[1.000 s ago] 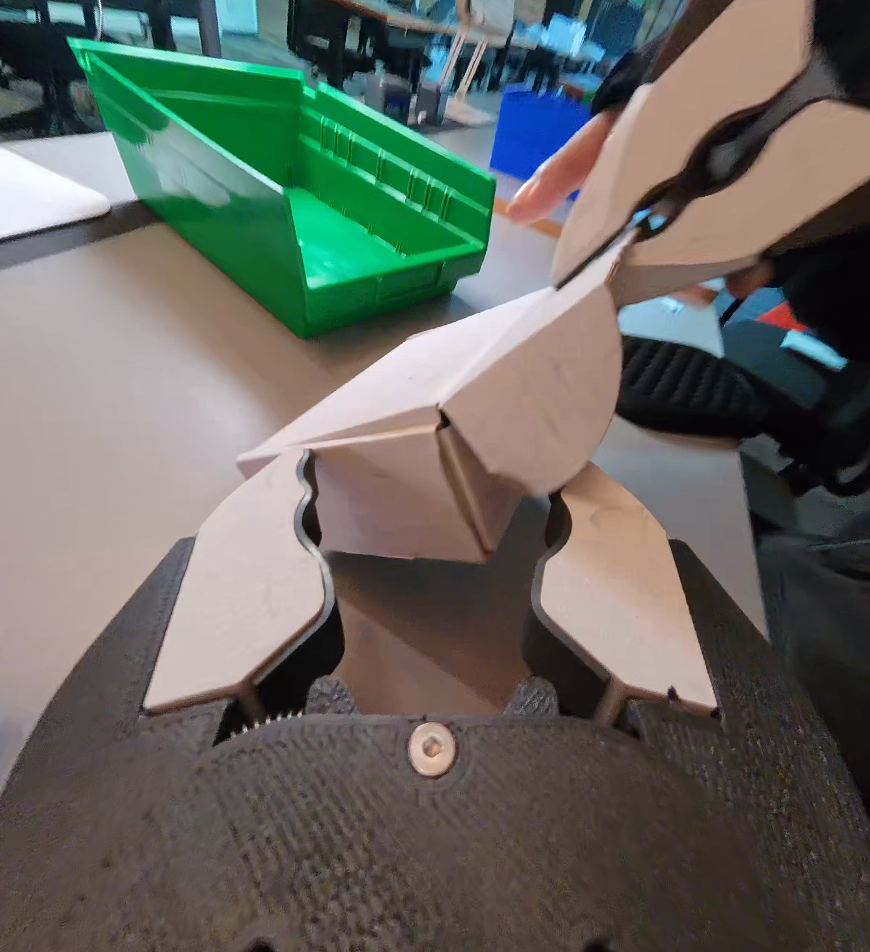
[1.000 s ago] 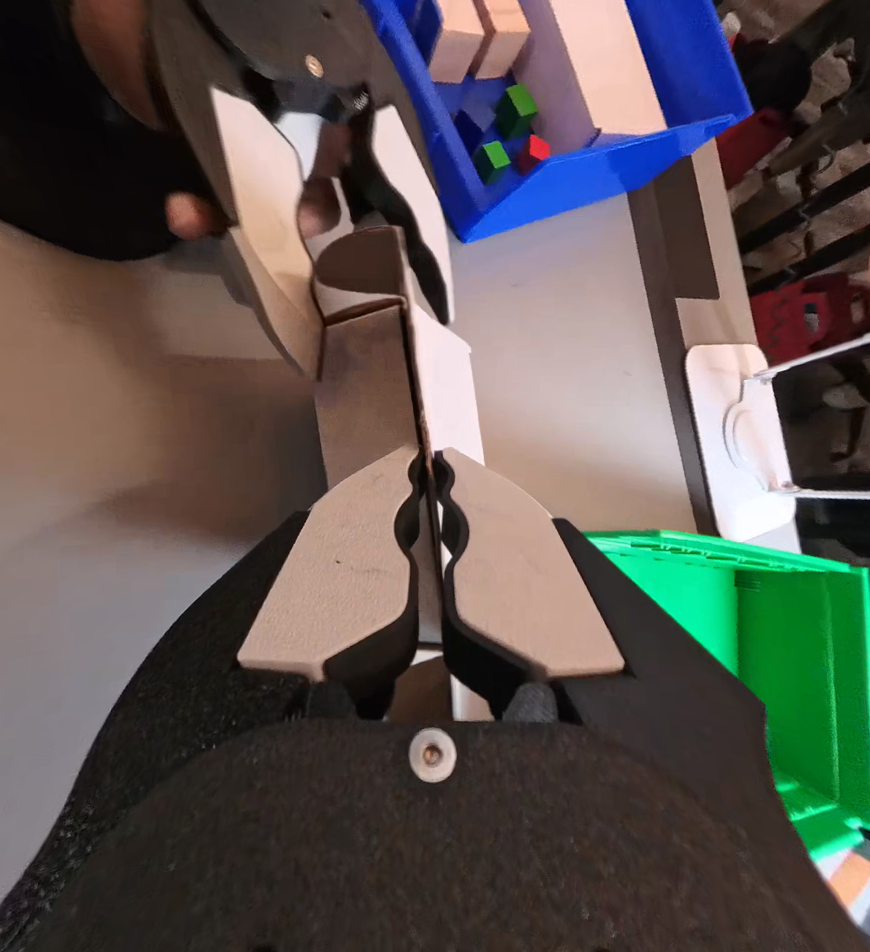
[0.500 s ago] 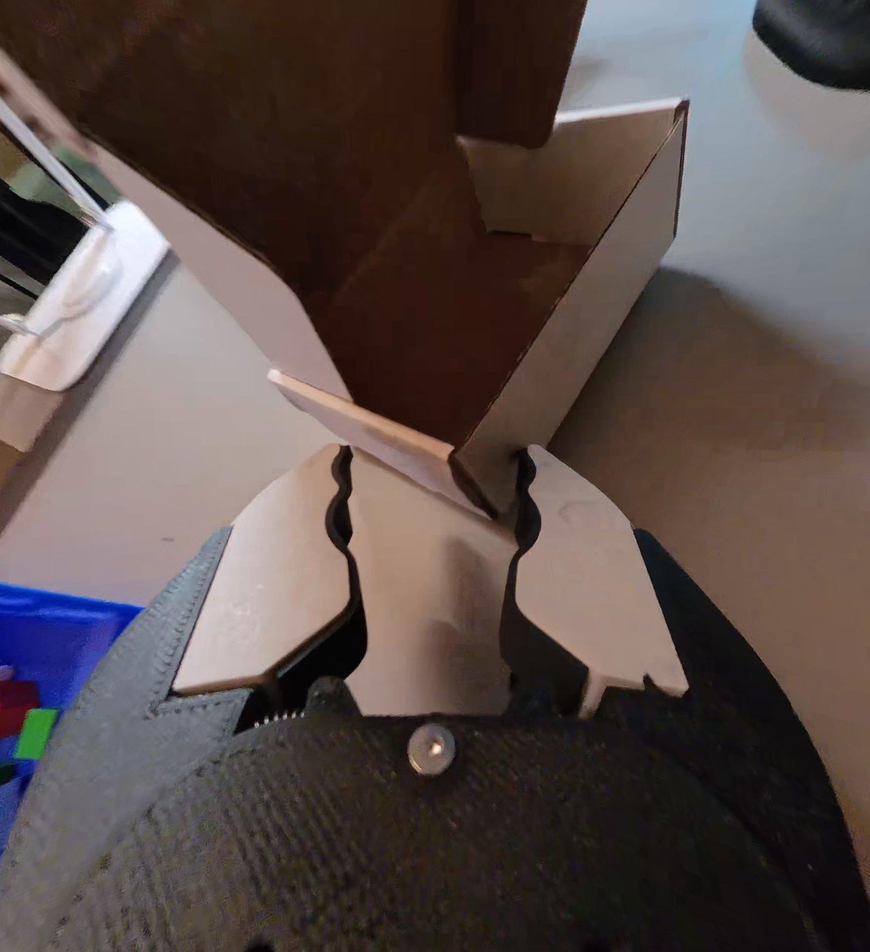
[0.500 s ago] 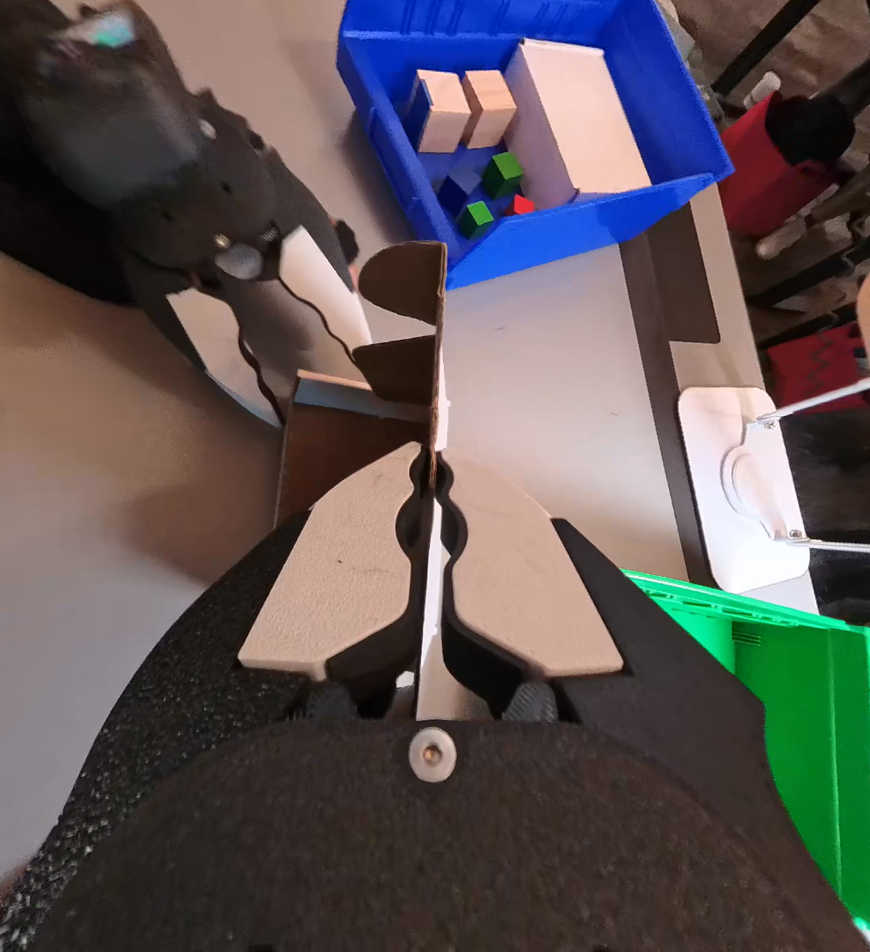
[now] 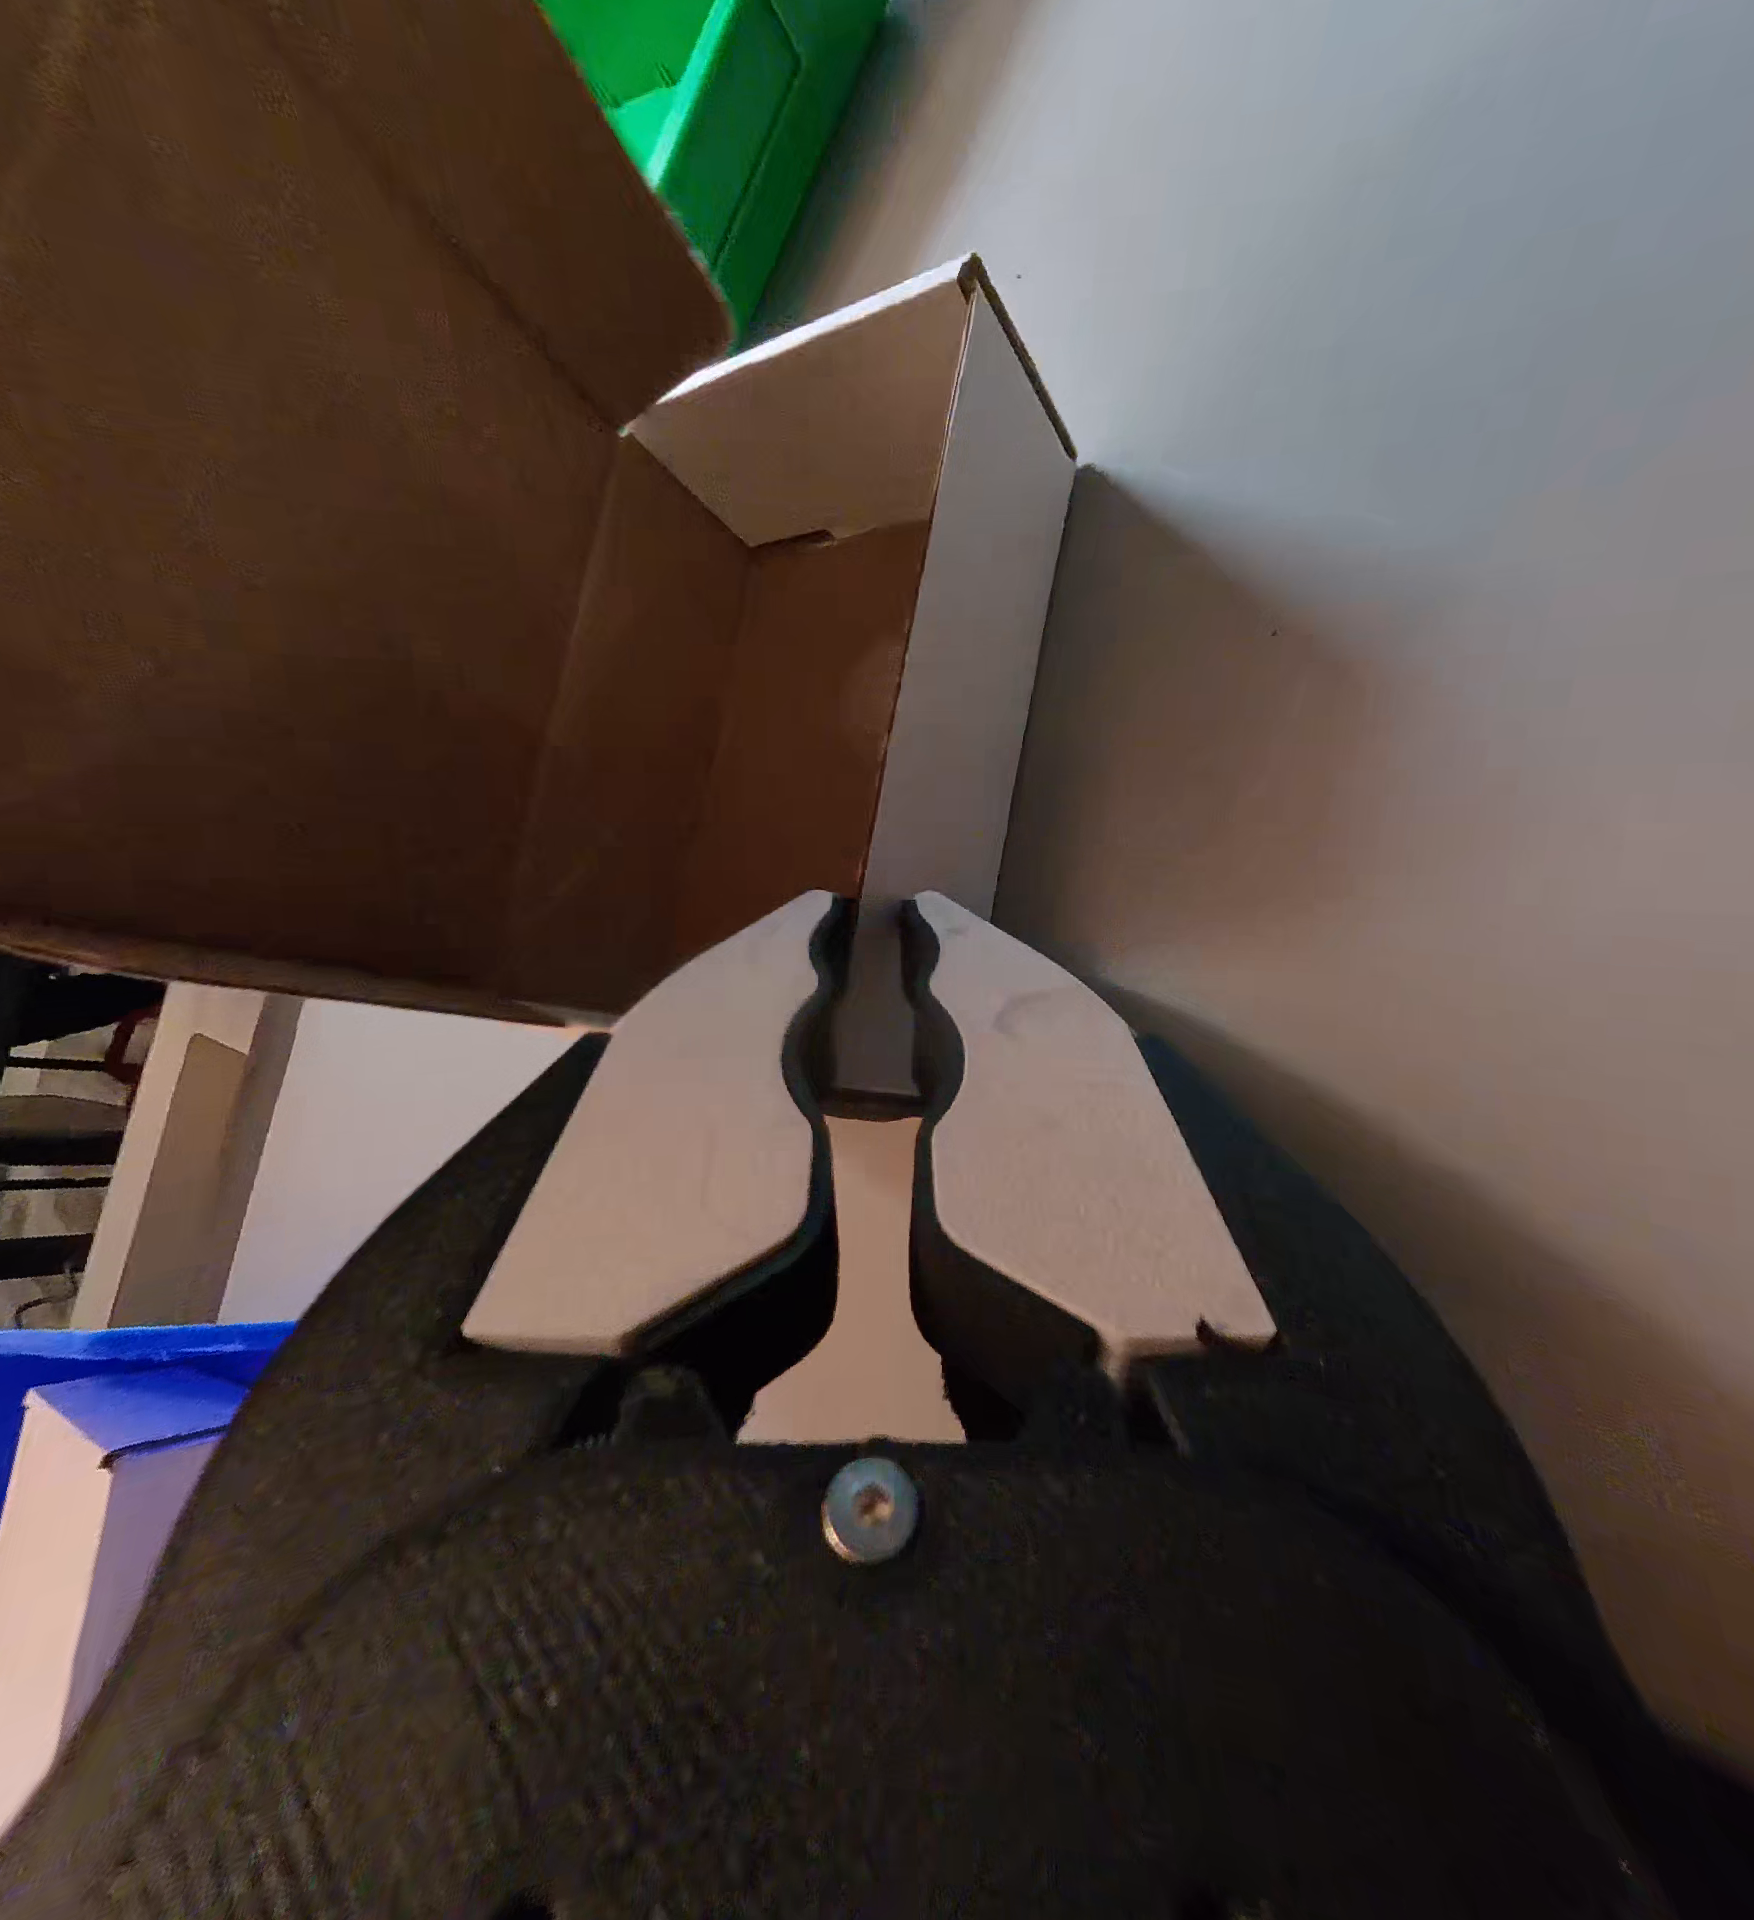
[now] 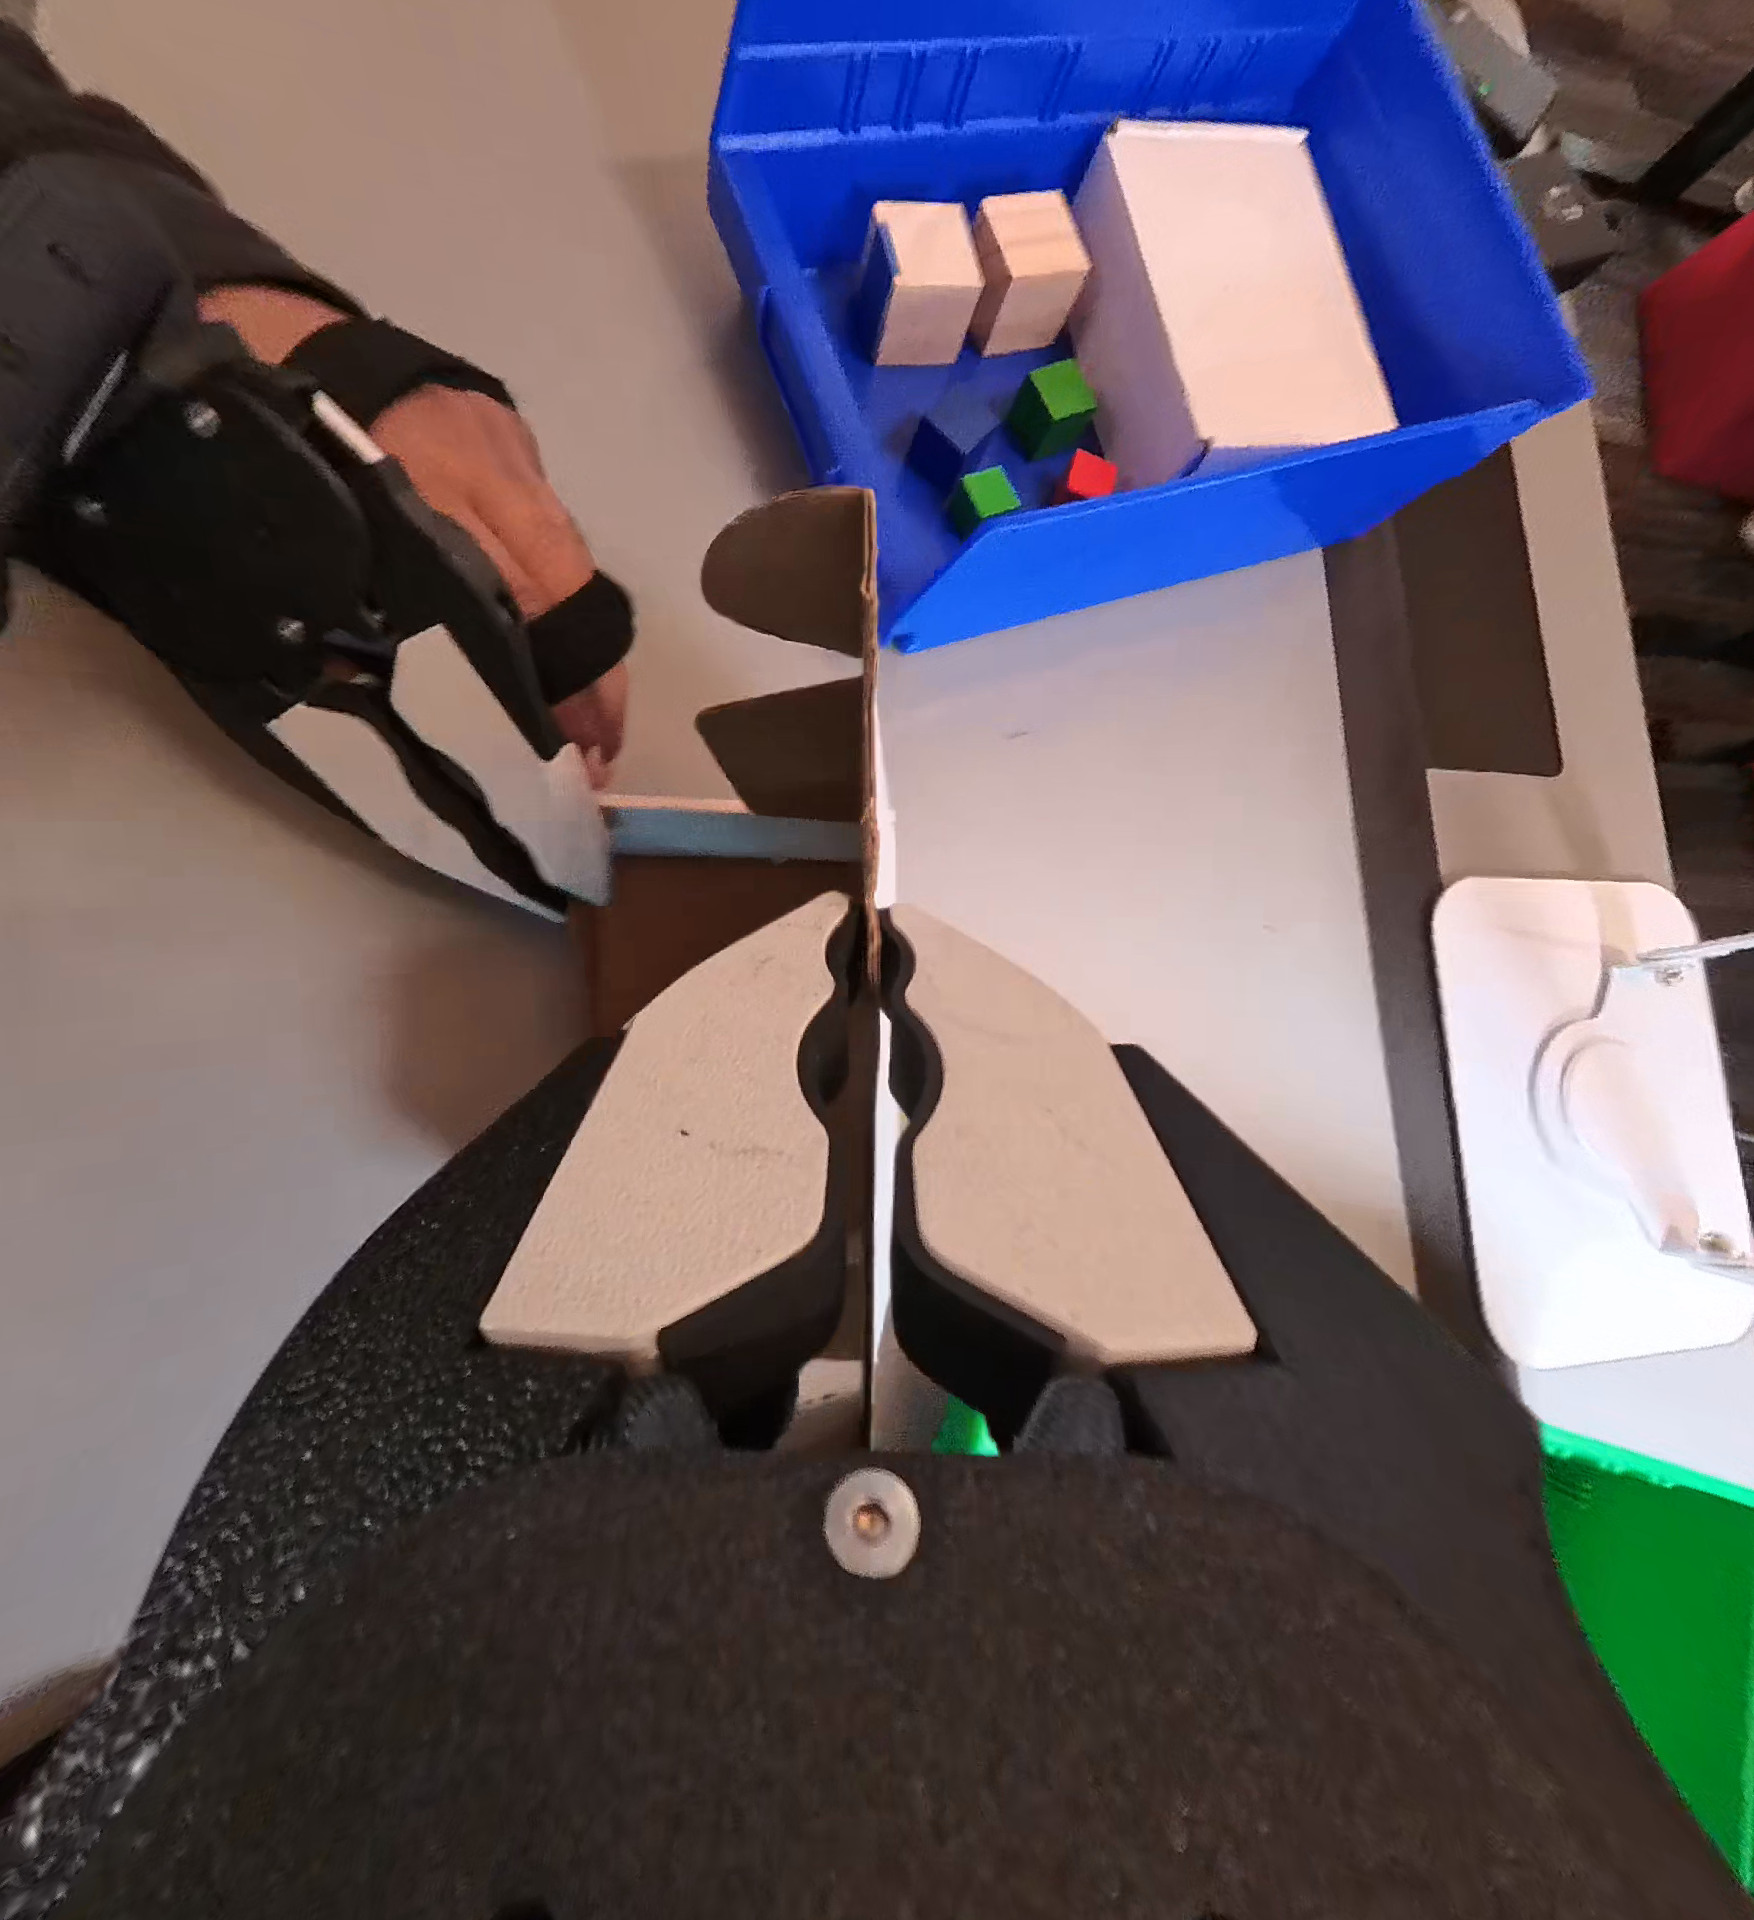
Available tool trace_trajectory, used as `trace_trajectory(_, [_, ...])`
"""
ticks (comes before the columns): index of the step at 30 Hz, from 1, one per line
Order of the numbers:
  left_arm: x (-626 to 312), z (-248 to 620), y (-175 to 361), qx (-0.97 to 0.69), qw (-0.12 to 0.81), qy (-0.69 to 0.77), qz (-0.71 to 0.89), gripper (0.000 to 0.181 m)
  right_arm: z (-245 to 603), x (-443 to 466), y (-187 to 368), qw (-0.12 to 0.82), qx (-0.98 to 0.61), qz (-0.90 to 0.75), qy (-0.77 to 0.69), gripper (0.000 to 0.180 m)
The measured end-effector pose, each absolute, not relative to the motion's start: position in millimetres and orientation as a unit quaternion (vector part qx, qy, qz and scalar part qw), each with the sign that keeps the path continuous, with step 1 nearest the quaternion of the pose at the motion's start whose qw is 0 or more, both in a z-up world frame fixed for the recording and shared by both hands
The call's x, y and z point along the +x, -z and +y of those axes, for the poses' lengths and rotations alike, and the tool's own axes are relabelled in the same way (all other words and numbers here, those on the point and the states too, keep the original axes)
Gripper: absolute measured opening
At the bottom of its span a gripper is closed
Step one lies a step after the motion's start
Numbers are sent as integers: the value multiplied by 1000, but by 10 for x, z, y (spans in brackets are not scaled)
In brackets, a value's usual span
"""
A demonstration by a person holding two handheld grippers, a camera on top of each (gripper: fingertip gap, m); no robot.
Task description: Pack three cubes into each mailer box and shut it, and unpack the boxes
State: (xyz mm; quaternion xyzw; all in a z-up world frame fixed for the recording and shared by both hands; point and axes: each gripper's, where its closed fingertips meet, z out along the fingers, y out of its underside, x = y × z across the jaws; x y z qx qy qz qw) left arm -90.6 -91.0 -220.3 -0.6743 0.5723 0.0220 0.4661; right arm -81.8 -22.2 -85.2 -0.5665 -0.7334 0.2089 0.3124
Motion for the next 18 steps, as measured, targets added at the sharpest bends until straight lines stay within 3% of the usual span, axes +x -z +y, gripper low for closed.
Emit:
trace_trajectory(4, [-866,-984,2207,-674,458,9,580,7,383,-893,880,326,-602,-710,-164,3])
trace_trajectory(11, [-864,-1077,2171,-682,458,43,568,6,1042,-951,1475,302,-636,-708,-47,17])
trace_trajectory(15, [-878,-1094,2205,-686,452,31,569,6,975,-958,1218,354,-633,-686,-57,30])
trace_trajectory(18, [-865,-1124,2202,-689,449,35,567,5,778,-803,755,412,-638,-631,-158,39])
